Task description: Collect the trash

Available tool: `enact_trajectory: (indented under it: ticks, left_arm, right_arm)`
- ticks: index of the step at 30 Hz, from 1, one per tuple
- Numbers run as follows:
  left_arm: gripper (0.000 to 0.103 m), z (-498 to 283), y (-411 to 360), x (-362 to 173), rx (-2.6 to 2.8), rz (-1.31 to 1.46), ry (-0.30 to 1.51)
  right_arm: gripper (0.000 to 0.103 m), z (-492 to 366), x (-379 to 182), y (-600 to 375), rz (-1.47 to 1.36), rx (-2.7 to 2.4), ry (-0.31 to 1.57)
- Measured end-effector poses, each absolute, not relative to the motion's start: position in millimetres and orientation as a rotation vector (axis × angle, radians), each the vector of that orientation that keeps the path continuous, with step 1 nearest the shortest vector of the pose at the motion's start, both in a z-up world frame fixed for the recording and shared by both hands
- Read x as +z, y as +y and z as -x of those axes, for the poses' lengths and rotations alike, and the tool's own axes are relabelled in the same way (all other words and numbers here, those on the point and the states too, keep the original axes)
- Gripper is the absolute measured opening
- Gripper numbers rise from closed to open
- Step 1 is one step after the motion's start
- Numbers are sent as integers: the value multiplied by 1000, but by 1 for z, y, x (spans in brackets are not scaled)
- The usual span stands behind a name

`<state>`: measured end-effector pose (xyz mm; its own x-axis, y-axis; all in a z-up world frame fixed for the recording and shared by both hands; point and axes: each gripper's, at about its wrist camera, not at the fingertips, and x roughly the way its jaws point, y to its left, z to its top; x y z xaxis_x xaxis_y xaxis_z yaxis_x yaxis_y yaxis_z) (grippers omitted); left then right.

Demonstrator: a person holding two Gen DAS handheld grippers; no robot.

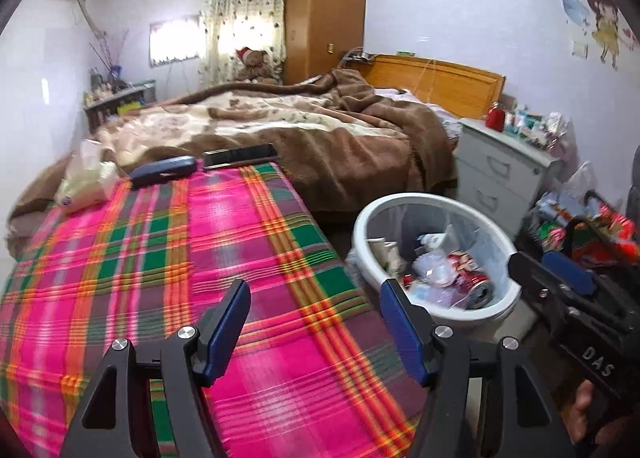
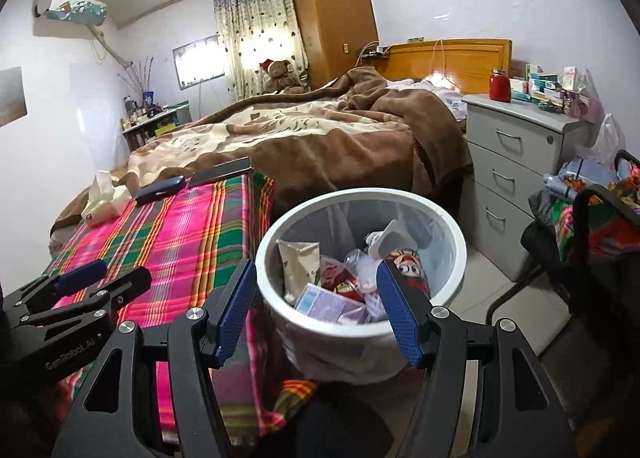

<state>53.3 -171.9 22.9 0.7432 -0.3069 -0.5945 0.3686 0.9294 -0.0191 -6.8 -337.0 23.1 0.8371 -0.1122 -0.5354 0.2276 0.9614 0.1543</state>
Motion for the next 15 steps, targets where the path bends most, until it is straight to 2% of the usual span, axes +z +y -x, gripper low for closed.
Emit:
enact_trajectory:
  ticks: [15]
  left_arm:
    - [67, -25, -151, 16, -340, -97, 595]
  right_arm:
    - [64, 22, 17, -316, -201, -197, 532]
